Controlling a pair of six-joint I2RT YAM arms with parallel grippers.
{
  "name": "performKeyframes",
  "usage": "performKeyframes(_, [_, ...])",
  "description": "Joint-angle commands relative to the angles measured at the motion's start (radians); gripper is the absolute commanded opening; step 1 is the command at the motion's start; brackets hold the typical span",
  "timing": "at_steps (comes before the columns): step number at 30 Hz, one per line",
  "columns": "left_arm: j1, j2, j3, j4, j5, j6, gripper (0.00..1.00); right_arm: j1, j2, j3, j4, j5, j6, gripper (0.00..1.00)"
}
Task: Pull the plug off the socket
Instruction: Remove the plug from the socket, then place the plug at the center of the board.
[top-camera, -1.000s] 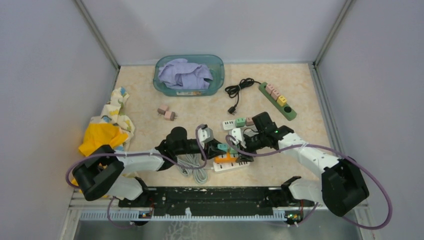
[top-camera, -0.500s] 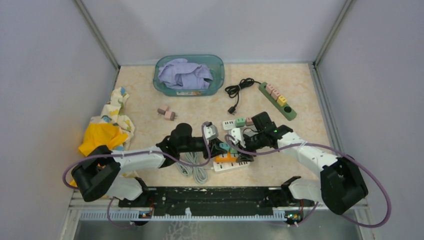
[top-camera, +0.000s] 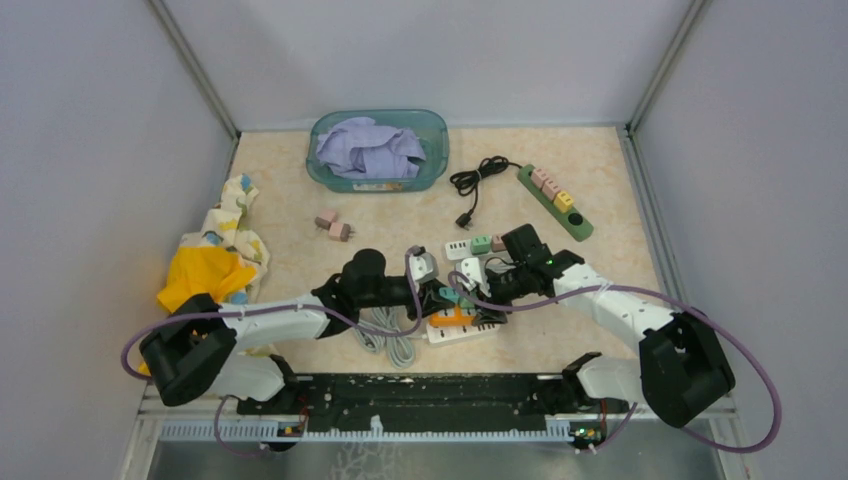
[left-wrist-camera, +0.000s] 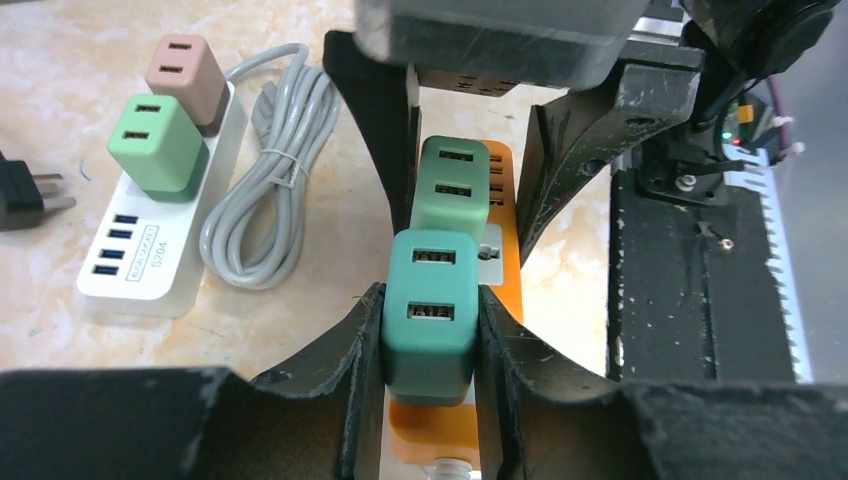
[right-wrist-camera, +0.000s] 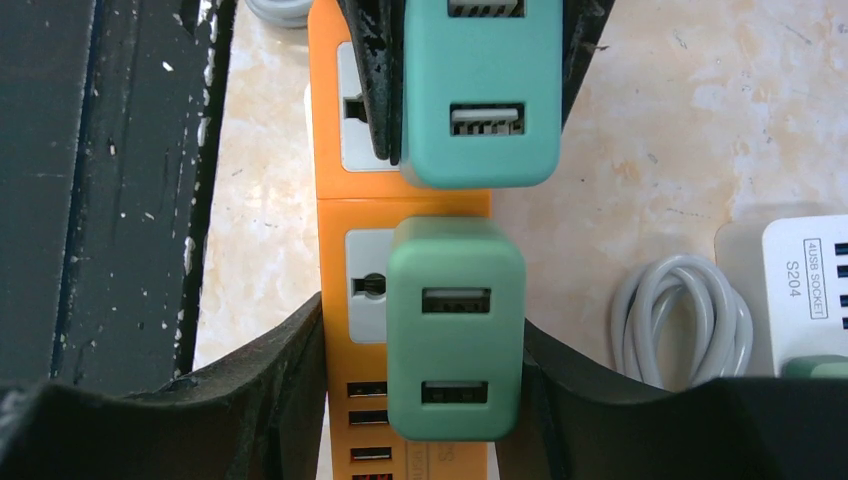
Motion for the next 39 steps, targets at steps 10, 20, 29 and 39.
performKeyframes(10, [0.032,-0.050,0.066,-0.002,0.053,-0.037,0.00,0.006,0.002,0.025,0.003,0.025,-0.001,0.00])
performKeyframes(20, [-0.040,-0.059,0.081,-0.132,-0.051,0.158,0.00,0.007,0.005,0.027,0.002,0.025,-0.001,0.00])
performKeyframes(29, [0.084,-0.082,0.026,-0.131,-0.066,-0.097,0.00,-0.008,-0.010,0.043,-0.025,-0.006,0.000,0.00])
performKeyframes(39, [0.422,-0.087,-0.045,-0.167,-0.249,-0.544,0.00,-0.024,-0.016,0.045,-0.045,-0.016,-0.018,0.00])
